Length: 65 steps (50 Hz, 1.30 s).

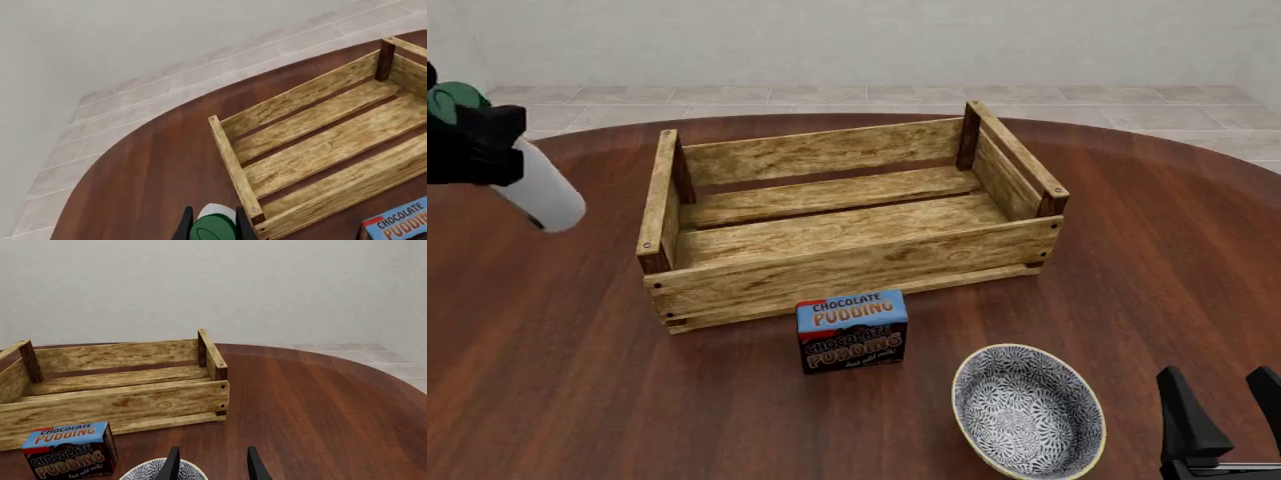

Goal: Pick up the salad dressing and put it in the tray.

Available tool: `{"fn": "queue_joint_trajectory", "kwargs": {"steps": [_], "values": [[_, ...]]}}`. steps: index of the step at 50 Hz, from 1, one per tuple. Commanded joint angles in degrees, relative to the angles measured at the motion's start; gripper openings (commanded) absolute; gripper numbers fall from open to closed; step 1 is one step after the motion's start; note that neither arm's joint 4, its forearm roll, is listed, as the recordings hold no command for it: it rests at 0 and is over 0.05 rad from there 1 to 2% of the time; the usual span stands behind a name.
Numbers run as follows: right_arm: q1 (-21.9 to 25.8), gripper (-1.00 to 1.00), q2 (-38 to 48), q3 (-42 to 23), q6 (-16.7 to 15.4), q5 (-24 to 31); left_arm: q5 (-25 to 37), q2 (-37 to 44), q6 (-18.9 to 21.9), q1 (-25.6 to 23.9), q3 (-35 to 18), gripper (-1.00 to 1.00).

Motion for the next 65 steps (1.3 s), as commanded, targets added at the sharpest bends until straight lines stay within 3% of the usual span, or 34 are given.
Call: {"fn": "queue_joint_trajectory", "kwargs": {"steps": [1, 9, 14, 37, 48, 59, 65], "values": [[0.0, 1.00, 0.0, 0.0, 0.0, 0.0, -4.4, 8.7, 2.3, -6.2, -6.1, -1.00], [0.0, 1.00, 0.0, 0.0, 0.0, 0.0, -6.3, 14.4, 3.5, -9.6, -9.9, -1.00], [0.0, 1.00, 0.0, 0.0, 0.0, 0.0, -6.9, 19.2, 3.7, -11.6, -15.1, -1.00], [0.0, 1.00, 0.0, 0.0, 0.0, 0.0, -11.7, 36.2, 6.3, -14.8, -26.8, -1.00], [0.0, 1.00, 0.0, 0.0, 0.0, 0.0, -12.6, 44.8, 4.4, -14.3, -33.2, -1.00], [0.0, 1.00, 0.0, 0.0, 0.0, 0.0, -17.7, 48.0, 6.8, -15.7, -31.9, -1.00], [0.0, 1.00, 0.0, 0.0, 0.0, 0.0, -18.5, 51.5, 5.6, -15.9, -34.5, -1.00]]}}
